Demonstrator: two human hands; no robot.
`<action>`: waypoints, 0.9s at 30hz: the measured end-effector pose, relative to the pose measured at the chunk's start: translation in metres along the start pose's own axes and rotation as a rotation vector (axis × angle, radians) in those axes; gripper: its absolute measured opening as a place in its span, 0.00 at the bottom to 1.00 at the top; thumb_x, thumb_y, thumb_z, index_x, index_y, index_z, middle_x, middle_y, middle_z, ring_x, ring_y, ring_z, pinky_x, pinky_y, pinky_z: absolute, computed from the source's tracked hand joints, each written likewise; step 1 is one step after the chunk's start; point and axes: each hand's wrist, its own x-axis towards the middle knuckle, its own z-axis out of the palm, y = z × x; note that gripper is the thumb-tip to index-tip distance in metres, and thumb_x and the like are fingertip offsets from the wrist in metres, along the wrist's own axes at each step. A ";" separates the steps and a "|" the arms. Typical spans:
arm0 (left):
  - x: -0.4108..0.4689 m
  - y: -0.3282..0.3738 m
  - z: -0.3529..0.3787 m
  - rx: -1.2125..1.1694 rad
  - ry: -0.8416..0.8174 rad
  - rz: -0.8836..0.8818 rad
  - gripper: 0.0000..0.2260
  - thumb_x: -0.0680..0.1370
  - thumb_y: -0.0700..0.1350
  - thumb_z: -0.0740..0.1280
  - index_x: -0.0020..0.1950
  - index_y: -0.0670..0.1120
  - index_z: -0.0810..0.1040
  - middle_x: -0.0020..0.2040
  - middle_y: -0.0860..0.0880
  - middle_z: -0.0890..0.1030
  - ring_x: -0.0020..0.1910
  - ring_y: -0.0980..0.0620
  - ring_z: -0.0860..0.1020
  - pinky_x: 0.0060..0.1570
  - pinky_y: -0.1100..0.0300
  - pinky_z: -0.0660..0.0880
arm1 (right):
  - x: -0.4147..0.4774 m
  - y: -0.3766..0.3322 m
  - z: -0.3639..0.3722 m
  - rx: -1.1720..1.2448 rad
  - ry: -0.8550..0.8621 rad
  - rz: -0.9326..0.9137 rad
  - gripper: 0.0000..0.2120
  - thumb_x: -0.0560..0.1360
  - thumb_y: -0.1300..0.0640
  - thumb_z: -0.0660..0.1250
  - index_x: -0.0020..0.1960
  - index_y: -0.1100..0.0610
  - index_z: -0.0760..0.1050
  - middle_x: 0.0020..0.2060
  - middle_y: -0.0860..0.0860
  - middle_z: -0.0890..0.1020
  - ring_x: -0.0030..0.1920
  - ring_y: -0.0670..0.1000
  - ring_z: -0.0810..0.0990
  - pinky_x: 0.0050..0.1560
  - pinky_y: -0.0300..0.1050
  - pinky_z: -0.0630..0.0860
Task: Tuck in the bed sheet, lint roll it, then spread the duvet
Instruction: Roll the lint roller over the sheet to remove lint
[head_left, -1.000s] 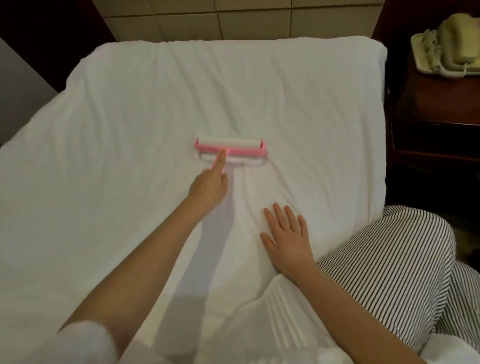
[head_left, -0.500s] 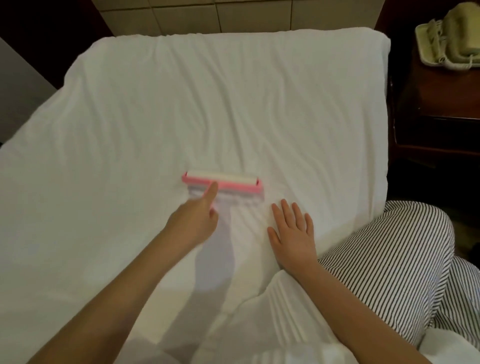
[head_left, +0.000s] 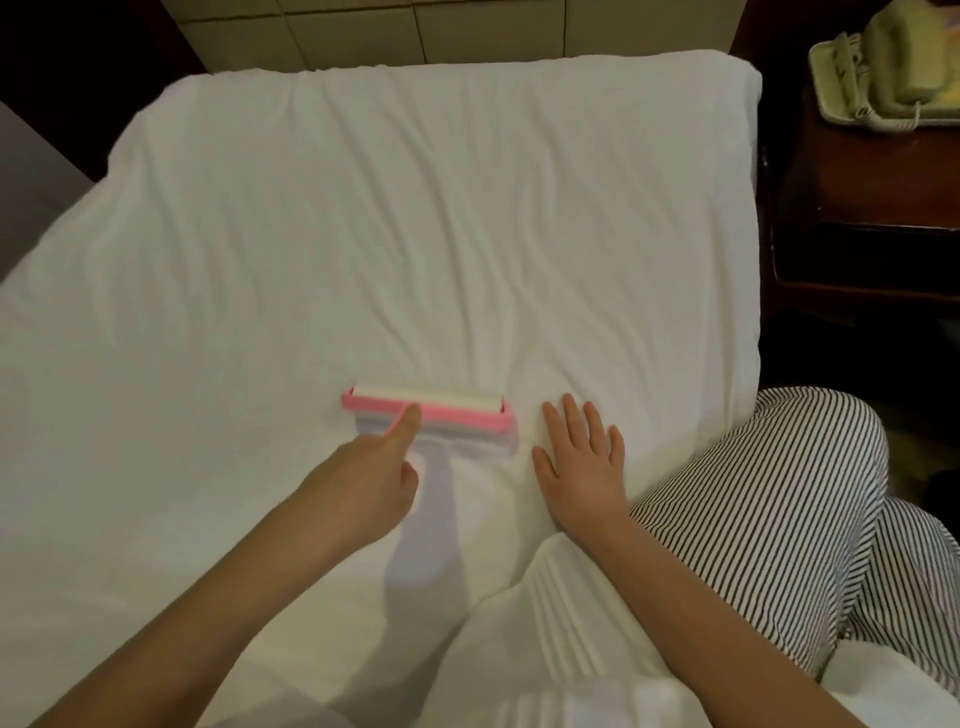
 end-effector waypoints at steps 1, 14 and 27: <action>0.001 -0.001 -0.001 -0.020 0.002 0.008 0.27 0.81 0.44 0.53 0.77 0.54 0.44 0.36 0.51 0.70 0.33 0.54 0.69 0.32 0.60 0.65 | 0.000 0.000 -0.001 0.000 0.000 0.001 0.26 0.82 0.49 0.47 0.77 0.49 0.43 0.77 0.48 0.41 0.76 0.50 0.38 0.73 0.50 0.37; 0.075 0.035 -0.039 -0.034 0.053 -0.044 0.27 0.81 0.43 0.52 0.78 0.52 0.43 0.67 0.40 0.70 0.39 0.47 0.76 0.35 0.59 0.70 | 0.001 0.003 -0.003 0.031 0.006 -0.003 0.25 0.82 0.49 0.48 0.77 0.49 0.46 0.77 0.48 0.43 0.76 0.51 0.41 0.73 0.50 0.39; 0.125 0.037 -0.033 -0.082 0.205 0.018 0.28 0.82 0.42 0.52 0.78 0.50 0.41 0.51 0.37 0.77 0.38 0.45 0.72 0.36 0.57 0.64 | -0.001 0.004 -0.007 0.043 -0.001 -0.022 0.24 0.82 0.50 0.48 0.77 0.48 0.46 0.77 0.46 0.44 0.76 0.49 0.41 0.72 0.49 0.39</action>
